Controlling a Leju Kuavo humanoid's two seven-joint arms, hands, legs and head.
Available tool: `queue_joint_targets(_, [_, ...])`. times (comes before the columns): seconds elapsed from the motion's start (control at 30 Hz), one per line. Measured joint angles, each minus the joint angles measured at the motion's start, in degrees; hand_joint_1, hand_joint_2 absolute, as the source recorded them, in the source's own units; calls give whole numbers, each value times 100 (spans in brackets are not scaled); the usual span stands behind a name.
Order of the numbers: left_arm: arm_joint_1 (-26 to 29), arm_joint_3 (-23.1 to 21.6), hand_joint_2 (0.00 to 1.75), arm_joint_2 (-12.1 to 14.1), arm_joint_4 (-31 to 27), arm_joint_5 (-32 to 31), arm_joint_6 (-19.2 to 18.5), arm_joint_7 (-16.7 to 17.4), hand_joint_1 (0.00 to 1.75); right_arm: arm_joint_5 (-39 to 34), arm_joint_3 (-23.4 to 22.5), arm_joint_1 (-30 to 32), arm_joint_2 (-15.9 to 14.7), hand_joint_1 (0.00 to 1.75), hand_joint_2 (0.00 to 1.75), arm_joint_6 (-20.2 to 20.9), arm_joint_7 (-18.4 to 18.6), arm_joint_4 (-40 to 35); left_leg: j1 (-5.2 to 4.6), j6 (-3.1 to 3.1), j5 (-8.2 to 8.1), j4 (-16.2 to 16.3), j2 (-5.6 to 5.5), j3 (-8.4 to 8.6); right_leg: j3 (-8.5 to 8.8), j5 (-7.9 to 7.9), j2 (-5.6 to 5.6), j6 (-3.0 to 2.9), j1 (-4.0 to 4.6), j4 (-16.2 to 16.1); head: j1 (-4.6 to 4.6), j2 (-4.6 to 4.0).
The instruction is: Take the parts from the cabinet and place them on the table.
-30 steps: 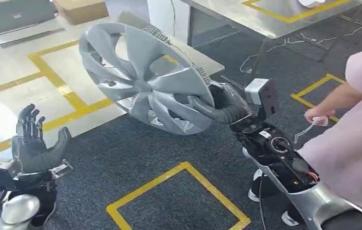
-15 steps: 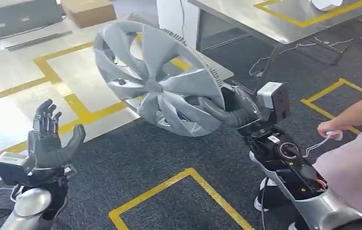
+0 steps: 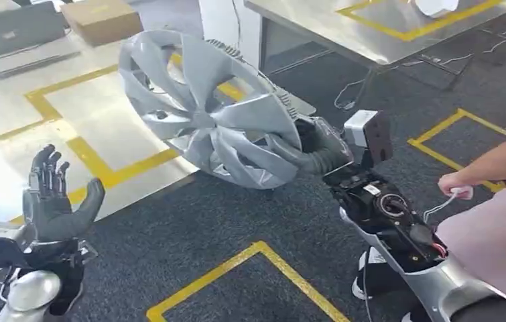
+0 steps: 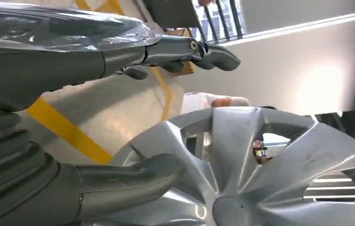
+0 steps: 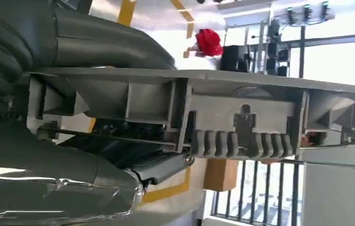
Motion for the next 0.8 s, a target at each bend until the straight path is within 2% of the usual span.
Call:
queue_joint_targets(0.03, [1,0,175,-2,-7,-2,4,2,0,0,-2,3,0,175,175,-6,24,-15,55,18,-10,-52,-1,69,-41,-58,-22,33,-21,33,17,0])
queue_joint_targets(0.07, [-3,0,175,-2,-7,-7,13,2,0,0,0,-10,0,175,175,-9,48,-20,57,63,-45,-62,-1,124,-102,-164,-51,58,-16,261,55,0])
queue_joint_targets(0.1, [-4,0,175,-2,-7,-15,39,24,0,-2,2,-16,0,175,175,-7,57,-24,57,102,-72,-61,0,161,-307,-358,-50,76,-21,707,109,0])
queue_joint_targets(0.13, [8,0,175,-2,-7,-24,76,54,0,-11,7,-16,0,175,175,-4,61,-26,56,110,-103,-61,0,197,-589,-542,-50,94,-29,1240,151,0])
queue_joint_targets(0.17, [21,0,175,2,-7,-35,100,66,0,-11,13,-15,2,175,175,0,68,-26,55,110,-139,-58,0,232,-854,-656,-51,112,-33,1683,166,0])
queue_joint_targets(0.2, [32,2,175,2,-7,-39,138,85,0,-11,37,-14,2,175,175,4,76,-24,55,110,-176,-55,-1,273,-1047,-662,-52,125,-41,1949,170,0])
queue_joint_targets(0.23, [48,2,175,2,-7,-42,151,105,0,-15,50,-14,2,175,175,11,83,-22,56,107,-219,-55,-6,337,-1113,-512,-53,129,-49,1931,186,0])
queue_joint_targets(0.27, [65,2,175,4,-15,-46,179,120,0,-28,57,-18,2,175,175,13,90,-22,60,94,-271,-55,-22,415,-1043,-210,-58,124,-52,1628,217,0])
queue_joint_targets(0.33, [73,4,175,4,-31,-50,197,125,0,-61,66,-54,2,175,175,20,94,-22,64,52,-384,-54,-38,587,-674,560,-67,86,-50,540,291,0])
queue_joint_targets(0.37, [78,7,175,7,-33,-52,197,125,0,-70,66,-64,2,175,175,20,94,-17,64,22,-424,-74,-38,612,-577,556,-68,67,-43,351,299,0])
queue_joint_targets(0.4, [72,13,175,9,-42,-52,197,131,0,-83,72,-90,2,175,175,18,90,-9,25,-5,-427,-47,-43,607,-491,572,-56,56,14,295,280,-2])
queue_joint_targets(0.43, [79,22,175,11,-55,-52,197,140,0,-87,83,-121,2,175,175,20,81,-9,33,-26,-428,-48,-42,570,-458,475,-64,8,9,202,309,0])
queue_joint_targets(0.47, [84,33,175,11,-63,-52,197,138,0,-87,96,-140,2,175,175,20,81,-11,31,-41,-436,-48,-35,553,-441,399,-57,-21,15,148,291,0])
queue_joint_targets(0.5, [83,37,175,11,-68,-55,197,138,0,-87,101,-139,2,175,175,17,81,-11,29,-62,-444,-58,-26,556,-448,380,-50,-48,8,146,275,0])
queue_joint_targets(0.53, [80,57,175,11,-90,-55,197,138,0,-87,107,-139,2,175,175,17,83,-13,16,-114,-512,-33,-23,551,-377,369,-51,-78,-56,88,251,0])
queue_joint_targets(0.57, [76,66,175,15,-98,-57,197,133,0,-87,105,-145,0,175,175,24,81,-13,32,-138,-565,128,-7,517,-343,354,-46,-100,-47,71,236,0])
queue_joint_targets(0.6, [73,76,175,22,-112,-55,197,133,0,-90,103,-162,2,175,175,22,81,-4,35,-156,-711,500,-3,309,-329,334,-53,-136,-45,69,197,0])
queue_joint_targets(0.67, [98,81,175,33,-111,-55,199,136,0,-96,118,-168,2,175,175,26,65,9,37,-180,-1048,1497,-3,-306,-300,294,-51,-177,-34,70,118,0])
queue_joint_targets(0.7, [114,81,175,35,-111,-55,199,135,0,-98,118,-168,2,175,175,26,63,11,37,-184,-1082,1818,-2,-548,-277,268,-49,-185,-31,71,101,0])
queue_joint_targets(0.73, [125,81,175,39,-111,-52,195,136,0,-98,122,-163,2,175,175,28,63,22,37,-175,-958,1863,-2,-663,-235,234,-44,-184,-27,72,83,0])
queue_joint_targets(0.77, [127,81,175,44,-111,-52,186,135,0,-98,131,-160,2,175,175,28,63,33,36,-159,-704,1639,-2,-631,-182,196,-37,-181,-24,72,72,0])
queue_joint_targets(0.8, [126,81,175,48,-114,-52,184,136,0,-98,138,-159,2,175,175,26,61,37,35,-132,-372,1207,-3,-487,-118,152,-31,-172,-21,72,53,0])
